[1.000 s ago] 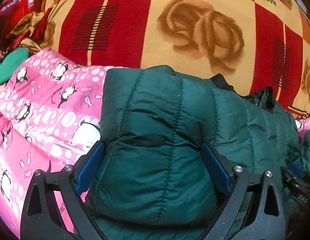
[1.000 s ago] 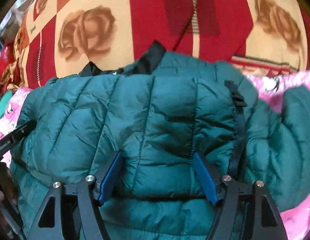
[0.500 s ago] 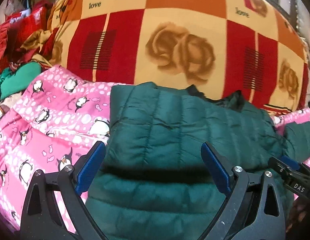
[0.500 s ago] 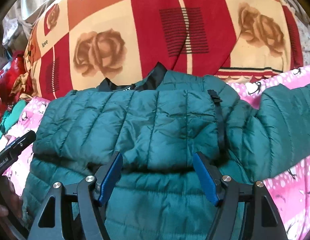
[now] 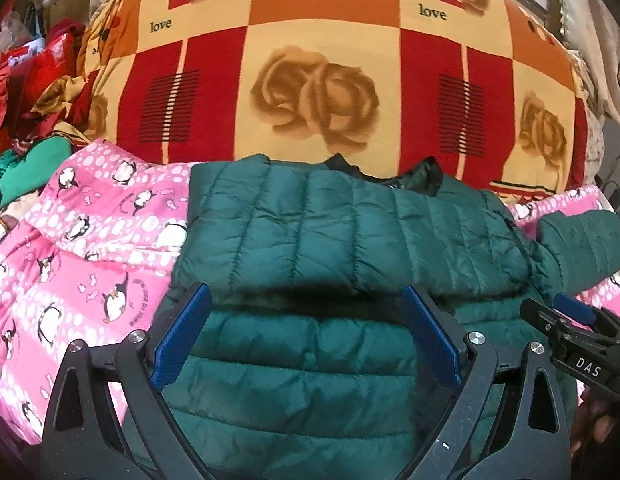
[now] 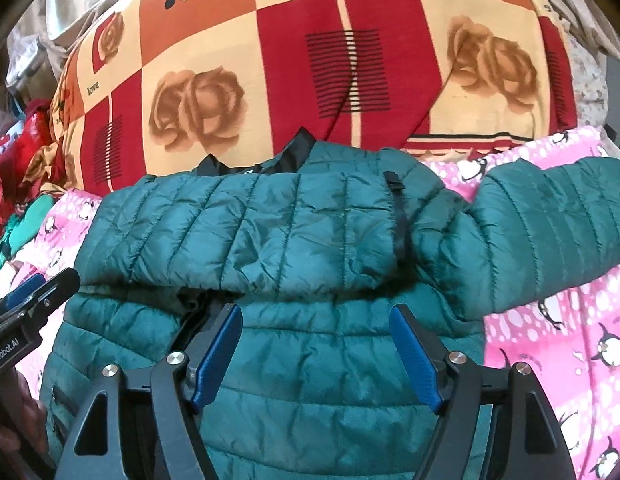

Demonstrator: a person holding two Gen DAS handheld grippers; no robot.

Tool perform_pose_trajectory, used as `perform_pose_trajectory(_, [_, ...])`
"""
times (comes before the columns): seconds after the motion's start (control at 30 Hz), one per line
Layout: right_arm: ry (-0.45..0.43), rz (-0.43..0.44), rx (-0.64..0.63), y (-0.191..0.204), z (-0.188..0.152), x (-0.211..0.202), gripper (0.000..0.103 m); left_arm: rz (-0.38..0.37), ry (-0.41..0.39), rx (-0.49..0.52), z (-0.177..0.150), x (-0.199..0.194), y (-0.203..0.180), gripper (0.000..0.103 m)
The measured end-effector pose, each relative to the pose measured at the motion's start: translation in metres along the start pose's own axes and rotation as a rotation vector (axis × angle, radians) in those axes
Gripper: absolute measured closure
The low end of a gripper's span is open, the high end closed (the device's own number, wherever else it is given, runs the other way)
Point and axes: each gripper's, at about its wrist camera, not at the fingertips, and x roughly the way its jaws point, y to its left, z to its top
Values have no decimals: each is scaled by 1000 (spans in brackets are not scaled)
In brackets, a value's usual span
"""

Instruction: Fold large clothes

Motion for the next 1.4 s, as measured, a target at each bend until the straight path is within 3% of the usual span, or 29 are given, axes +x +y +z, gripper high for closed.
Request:
perform_pose_trajectory(0.37, [-14, -56, 31, -40, -10, -16, 29, -45, 9, 42, -6, -6, -40, 7])
perform_pose_trajectory(0.83, [-33, -142, 133, -122, -6, -28, 29, -111, 24, 92, -2, 5, -89, 7])
perform_pose_trajectory(1.0, [-43, -197, 194, -164, -6, -24, 29, -146, 35, 80, 5, 16, -92, 7])
perform_pose_trajectory(1.4, [-103, -315, 462, -290, 3, -14, 29, -116, 54, 3, 13, 38, -64, 7])
